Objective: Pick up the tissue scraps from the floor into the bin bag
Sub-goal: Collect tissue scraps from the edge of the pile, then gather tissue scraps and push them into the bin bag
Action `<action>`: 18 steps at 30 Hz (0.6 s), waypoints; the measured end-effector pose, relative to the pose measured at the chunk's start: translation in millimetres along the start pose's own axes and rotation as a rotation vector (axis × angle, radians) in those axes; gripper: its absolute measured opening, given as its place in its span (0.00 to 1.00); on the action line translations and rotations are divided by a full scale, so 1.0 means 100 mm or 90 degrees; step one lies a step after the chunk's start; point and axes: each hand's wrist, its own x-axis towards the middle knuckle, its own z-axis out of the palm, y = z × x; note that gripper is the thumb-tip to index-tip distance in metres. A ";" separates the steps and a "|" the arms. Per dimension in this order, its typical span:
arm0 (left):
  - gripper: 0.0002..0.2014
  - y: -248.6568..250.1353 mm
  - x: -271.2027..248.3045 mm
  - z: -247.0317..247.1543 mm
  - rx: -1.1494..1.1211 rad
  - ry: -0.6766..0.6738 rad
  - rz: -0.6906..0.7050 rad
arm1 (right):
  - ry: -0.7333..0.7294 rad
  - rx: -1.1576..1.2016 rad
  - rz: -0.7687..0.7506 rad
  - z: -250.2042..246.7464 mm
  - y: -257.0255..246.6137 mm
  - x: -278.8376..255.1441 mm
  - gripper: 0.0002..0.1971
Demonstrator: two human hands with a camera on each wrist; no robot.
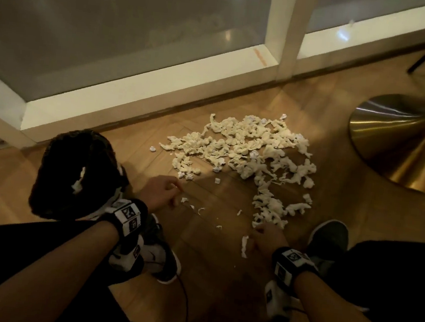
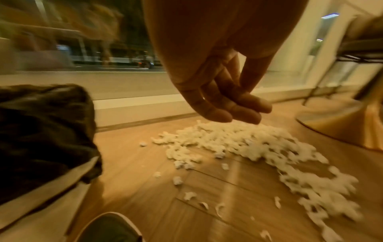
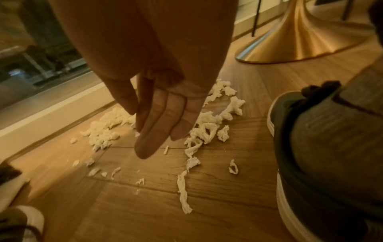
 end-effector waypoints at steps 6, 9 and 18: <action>0.09 0.47 0.26 0.77 0.231 -0.228 0.125 | 0.065 0.145 0.049 -0.08 0.04 -0.13 0.14; 0.09 0.58 0.46 1.05 0.314 -0.259 0.186 | 0.069 0.132 0.070 -0.08 0.12 -0.10 0.14; 0.14 0.77 1.19 1.74 0.273 -0.213 0.151 | 0.088 0.155 0.154 -0.15 0.45 0.22 0.11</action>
